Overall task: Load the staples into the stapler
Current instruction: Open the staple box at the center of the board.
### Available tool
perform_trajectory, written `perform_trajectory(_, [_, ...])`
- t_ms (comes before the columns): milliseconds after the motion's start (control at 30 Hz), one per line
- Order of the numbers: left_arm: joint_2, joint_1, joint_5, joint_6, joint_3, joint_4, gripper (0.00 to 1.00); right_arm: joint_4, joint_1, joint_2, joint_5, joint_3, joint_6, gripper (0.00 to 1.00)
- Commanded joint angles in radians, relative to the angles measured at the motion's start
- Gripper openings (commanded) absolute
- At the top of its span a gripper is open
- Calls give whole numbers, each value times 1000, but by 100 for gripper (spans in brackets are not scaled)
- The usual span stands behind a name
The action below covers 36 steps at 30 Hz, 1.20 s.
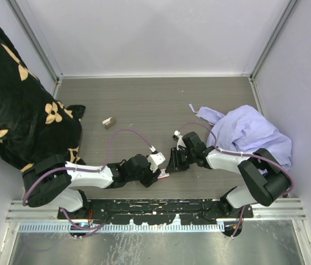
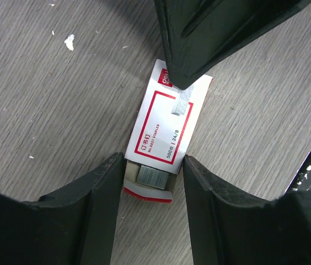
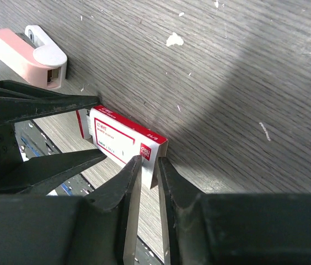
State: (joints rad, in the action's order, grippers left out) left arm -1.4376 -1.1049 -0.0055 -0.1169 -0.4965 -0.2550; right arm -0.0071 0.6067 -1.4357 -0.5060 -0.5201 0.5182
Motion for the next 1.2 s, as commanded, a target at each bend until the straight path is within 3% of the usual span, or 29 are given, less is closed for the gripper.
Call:
perform_trajectory(0, [-20,-10,6,-12,-25,33,47,47,5,2,-27,-22,20,26])
perform_trajectory(267, [-17,-16,4,-7,-26,34,47,58,5,0,-21,-7,32,14])
perform_trajectory(433, [-4,-16,2,-7,-22,34,63,25,4,4,4,-23,6,0])
perform_trajectory(567, [6,-17,6,-7,-14,26,70,-69,4,10,48,-67,-56,0])
perform_trajectory(1067, [17,-15,1,5,-6,14,73,-236,-19,-14,25,-139,-220,0])
perform_trajectory(1167, [-4,-15,25,4,-17,17,69,-237,-20,-17,17,-141,-227,0])
